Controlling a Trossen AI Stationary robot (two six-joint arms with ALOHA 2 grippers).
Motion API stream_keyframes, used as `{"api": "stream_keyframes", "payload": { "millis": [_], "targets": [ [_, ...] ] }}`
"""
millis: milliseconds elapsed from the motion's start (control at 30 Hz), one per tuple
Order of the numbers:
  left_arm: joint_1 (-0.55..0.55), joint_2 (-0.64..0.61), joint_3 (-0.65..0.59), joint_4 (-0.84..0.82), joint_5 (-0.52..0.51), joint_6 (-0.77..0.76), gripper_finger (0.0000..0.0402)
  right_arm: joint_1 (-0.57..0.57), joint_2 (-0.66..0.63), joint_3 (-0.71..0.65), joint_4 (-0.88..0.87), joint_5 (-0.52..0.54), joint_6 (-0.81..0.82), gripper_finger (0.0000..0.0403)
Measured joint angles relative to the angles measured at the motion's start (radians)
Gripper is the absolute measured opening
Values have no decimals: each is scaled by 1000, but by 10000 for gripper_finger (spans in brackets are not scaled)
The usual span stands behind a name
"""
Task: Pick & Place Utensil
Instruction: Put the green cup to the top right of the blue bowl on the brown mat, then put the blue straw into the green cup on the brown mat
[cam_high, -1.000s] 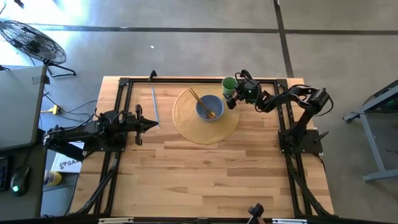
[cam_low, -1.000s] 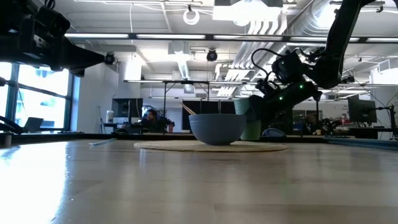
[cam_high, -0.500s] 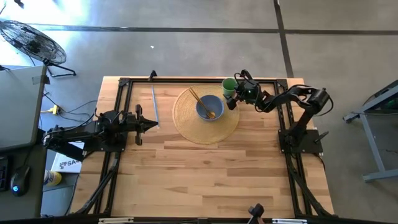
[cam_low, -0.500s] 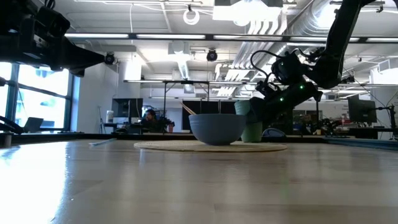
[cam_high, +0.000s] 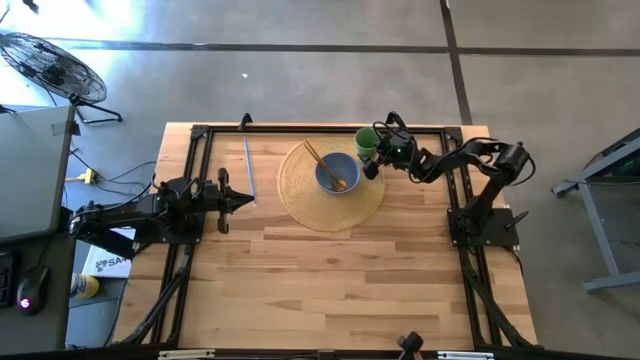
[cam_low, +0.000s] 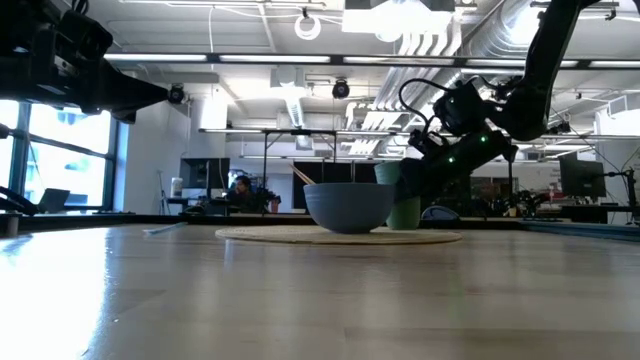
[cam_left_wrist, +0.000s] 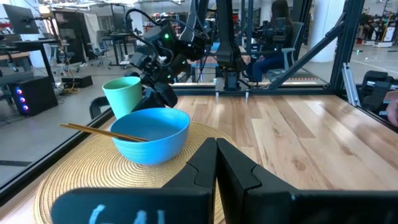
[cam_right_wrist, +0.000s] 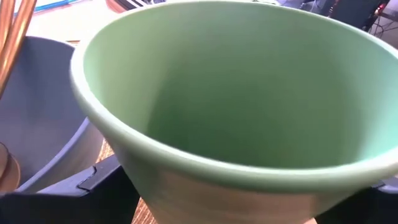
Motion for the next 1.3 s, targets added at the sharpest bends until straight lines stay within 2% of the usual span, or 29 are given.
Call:
{"api": "stream_keyframes", "payload": {
  "millis": [200, 433, 833, 1133, 1300],
  "targets": [
    [0, 0, 0, 0, 0, 0, 1, 4, -3, 2, -53, 50, 17, 363],
    [0, 0, 0, 0, 0, 0, 1, 2, 0, -1, -101, 48, 36, 396],
    [0, 0, 0, 0, 0, 0, 1, 2, -14, 0, -212, 52, 44, 399],
    [0, 0, 0, 0, 0, 0, 1, 10, -185, 0, -443, 75, 47, 397],
    [0, 0, 0, 0, 0, 0, 1, 60, -317, 0, -567, 113, 46, 397]
  ]
}}
